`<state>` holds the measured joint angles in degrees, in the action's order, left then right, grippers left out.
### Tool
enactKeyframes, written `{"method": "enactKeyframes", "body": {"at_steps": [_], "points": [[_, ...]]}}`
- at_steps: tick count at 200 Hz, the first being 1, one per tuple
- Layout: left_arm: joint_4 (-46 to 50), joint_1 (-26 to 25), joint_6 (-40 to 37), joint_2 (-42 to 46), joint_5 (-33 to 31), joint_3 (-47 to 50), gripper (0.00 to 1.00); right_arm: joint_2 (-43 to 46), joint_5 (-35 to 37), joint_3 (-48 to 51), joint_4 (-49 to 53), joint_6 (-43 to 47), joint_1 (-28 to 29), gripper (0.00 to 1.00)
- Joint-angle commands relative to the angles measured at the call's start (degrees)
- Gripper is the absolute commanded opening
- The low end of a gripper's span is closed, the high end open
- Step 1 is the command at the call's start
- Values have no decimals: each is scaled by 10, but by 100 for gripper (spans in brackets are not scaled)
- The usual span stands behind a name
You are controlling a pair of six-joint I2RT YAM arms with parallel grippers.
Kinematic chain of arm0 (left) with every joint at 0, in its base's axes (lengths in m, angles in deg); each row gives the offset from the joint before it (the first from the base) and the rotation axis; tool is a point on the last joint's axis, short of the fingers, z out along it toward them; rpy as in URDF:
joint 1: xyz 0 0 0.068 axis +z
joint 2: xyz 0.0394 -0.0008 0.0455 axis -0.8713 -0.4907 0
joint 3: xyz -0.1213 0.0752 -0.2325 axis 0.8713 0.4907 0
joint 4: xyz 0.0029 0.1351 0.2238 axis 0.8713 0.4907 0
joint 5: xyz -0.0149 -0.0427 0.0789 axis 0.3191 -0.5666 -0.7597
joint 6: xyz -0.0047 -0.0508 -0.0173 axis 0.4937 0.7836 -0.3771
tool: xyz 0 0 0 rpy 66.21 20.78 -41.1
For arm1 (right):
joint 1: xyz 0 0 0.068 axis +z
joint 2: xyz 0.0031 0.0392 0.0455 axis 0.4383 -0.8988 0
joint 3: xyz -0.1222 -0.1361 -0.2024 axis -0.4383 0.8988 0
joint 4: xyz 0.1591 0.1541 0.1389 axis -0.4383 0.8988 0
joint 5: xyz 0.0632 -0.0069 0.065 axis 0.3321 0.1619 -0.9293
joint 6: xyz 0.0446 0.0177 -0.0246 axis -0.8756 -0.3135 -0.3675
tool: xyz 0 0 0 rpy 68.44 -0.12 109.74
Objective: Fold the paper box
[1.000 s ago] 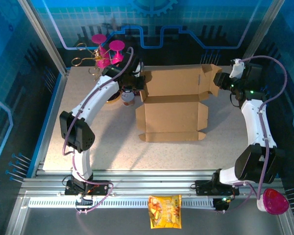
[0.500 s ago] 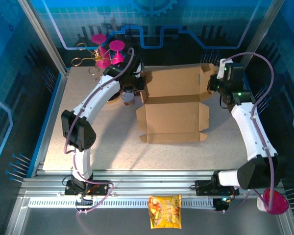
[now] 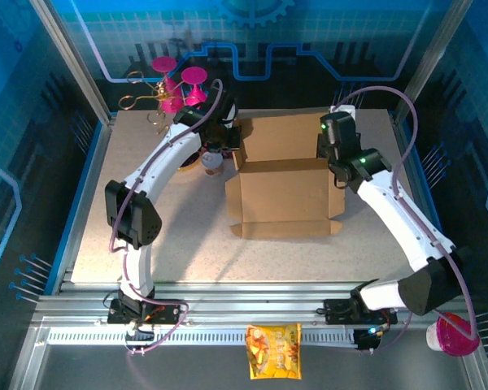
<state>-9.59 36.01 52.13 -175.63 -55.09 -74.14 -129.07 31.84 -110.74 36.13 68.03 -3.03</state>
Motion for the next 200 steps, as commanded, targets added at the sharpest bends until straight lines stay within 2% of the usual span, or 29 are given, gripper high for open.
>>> {"method": "enactKeyframes", "body": {"at_steps": [1, 56, 73, 97, 115, 132, 150, 159, 169, 200], "points": [[-12, -1, 15, -3, 18, -22, 0, -25, 45, -39, 25, -31, 11, 0], [-31, -2, 11, 12, 24, 0, 0, -91, 61, -68, 34, -44, 49, 0], [-44, -2, 8, 20, 32, 12, 0, -107, 46, -67, 25, -41, 53, 0], [-63, 4, 0, 32, 50, 36, 0, -109, -44, -76, 7, -5, 35, 0], [-92, 17, -6, 47, 73, 71, 0, -90, -248, -80, -11, 26, -21, 0], [-139, 36, -6, 65, 107, 111, 0, -74, -394, -102, 3, 46, -69, 16], [-179, 57, -4, 75, 143, 141, 0, -50, -509, -119, 8, 58, -104, 38], [-191, 65, -5, 75, 158, 147, 0, -31, -528, -123, 6, 51, -111, 48], [-206, 72, -7, 74, 173, 153, 0, -7, -545, -119, -9, 34, -117, 55], [-236, 86, -21, 69, 218, 158, 0, 64, -578, -95, -69, -23, -151, 63]]}}
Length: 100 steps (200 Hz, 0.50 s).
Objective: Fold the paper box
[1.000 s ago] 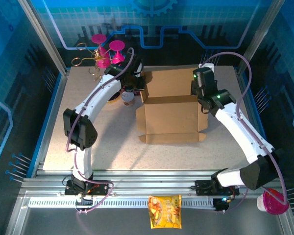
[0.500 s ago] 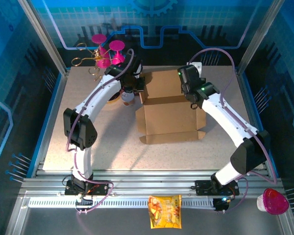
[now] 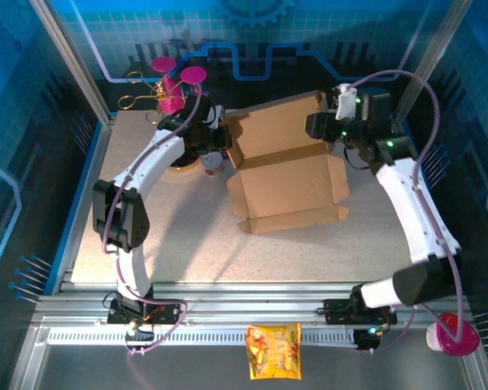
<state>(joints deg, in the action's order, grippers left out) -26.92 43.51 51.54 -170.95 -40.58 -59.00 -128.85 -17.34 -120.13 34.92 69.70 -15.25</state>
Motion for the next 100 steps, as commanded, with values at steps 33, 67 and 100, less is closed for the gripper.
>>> {"method": "enactKeyframes", "body": {"at_steps": [33, 67, 100], "points": [[-54, 13, -31, 11, 99, -9, 0, 84, -152, 3, -99, -101, -144, 59], [-51, 16, -35, 9, 110, -12, 0, 77, -149, 16, -119, -116, -210, 55], [-50, 19, -39, 9, 121, -10, 0, 28, -227, 26, -215, -183, -282, 41]]}}
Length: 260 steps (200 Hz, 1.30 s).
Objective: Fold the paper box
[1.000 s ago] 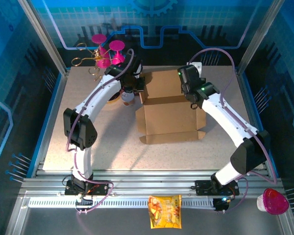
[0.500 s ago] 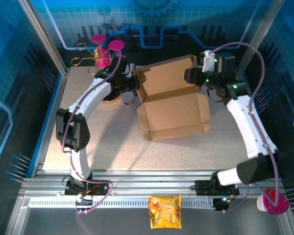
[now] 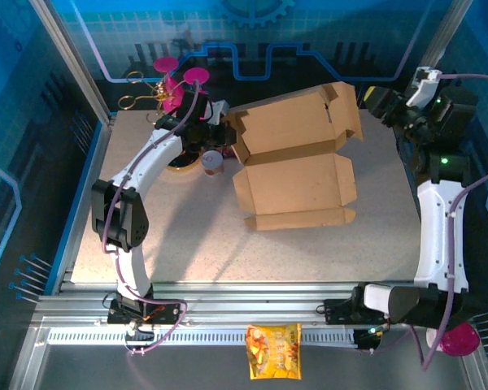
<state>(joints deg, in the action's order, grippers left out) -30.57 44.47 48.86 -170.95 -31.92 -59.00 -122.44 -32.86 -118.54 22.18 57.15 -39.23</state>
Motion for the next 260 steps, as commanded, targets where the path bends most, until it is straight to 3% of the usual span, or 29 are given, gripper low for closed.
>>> {"method": "enactKeyframes", "body": {"at_steps": [1, 23, 46, 96, 126, 167, 260], "points": [[-14, 9, -12, 9, 35, -11, 0, -37, -76, 11, -92, -60, -45, 41], [-16, 10, -8, 8, 38, -11, 0, -75, -183, 46, -200, -109, -68, 33], [-18, 10, -3, 7, 39, -13, 0, -87, -269, 89, -256, -119, -60, 31], [-11, 10, -2, 8, 38, -16, 0, -117, -355, 113, -309, -147, -17, 35], [-8, 9, 0, 8, 36, -19, 0, -103, -354, 123, -325, -157, -6, 35], [-3, 8, 1, 8, 34, -25, 0, -70, -286, 102, -130, -3, 20, 41], [6, 4, -5, 20, 26, -26, 0, -66, -121, 22, 60, 181, 68, 49]]}}
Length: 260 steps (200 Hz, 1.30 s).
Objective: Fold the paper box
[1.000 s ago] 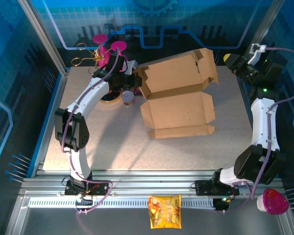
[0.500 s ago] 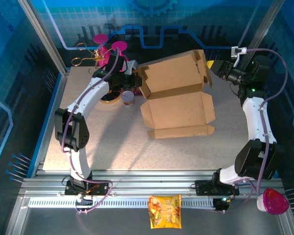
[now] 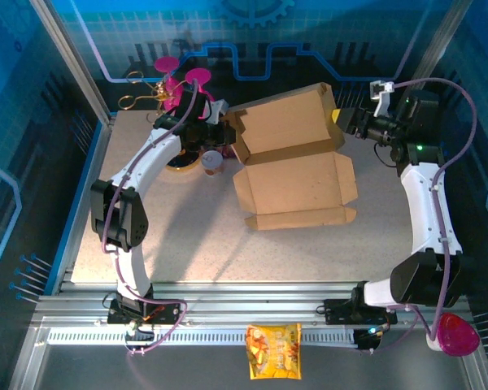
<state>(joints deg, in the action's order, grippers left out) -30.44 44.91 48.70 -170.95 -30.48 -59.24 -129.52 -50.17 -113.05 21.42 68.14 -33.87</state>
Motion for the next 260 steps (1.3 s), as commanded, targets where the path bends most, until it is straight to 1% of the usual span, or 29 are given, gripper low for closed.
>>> {"method": "enactKeyframes", "body": {"at_steps": [1, 39, 95, 115, 136, 165, 180, 195, 202, 232, 251, 260], "points": [[5, 0, -4, 20, 12, -24, 0, 5, 53, -34, 69, 73, 15, 49], [8, -3, -8, 27, 8, -22, 0, -16, 103, -71, 115, 127, 46, 52], [12, -8, -17, 36, 2, -18, 0, -53, 208, -125, 162, 197, 97, 57], [14, -10, -21, 39, 0, -17, 0, -68, 243, -140, 171, 218, 109, 57], [16, -11, -26, 41, -2, -18, 0, -87, 277, -163, 186, 243, 121, 60], [19, -12, -28, 43, -4, -18, 0, -106, 328, -181, 195, 262, 133, 59], [19, -12, -28, 43, -5, -19, 0, -116, 378, -188, 200, 271, 142, 57], [20, -12, -30, 44, -7, -19, 0, -122, 413, -188, 198, 275, 151, 57], [21, -12, -30, 43, -8, -19, 0, -124, 428, -187, 195, 274, 154, 54], [23, -13, -31, 44, -9, -23, 0, -133, 469, -196, 191, 275, 167, 34], [28, -15, -28, 42, -17, -28, 0, -136, 522, -201, 189, 274, 186, 24], [37, -18, -29, 40, -27, -36, 0, -138, 558, -205, 191, 272, 194, 18]]}}
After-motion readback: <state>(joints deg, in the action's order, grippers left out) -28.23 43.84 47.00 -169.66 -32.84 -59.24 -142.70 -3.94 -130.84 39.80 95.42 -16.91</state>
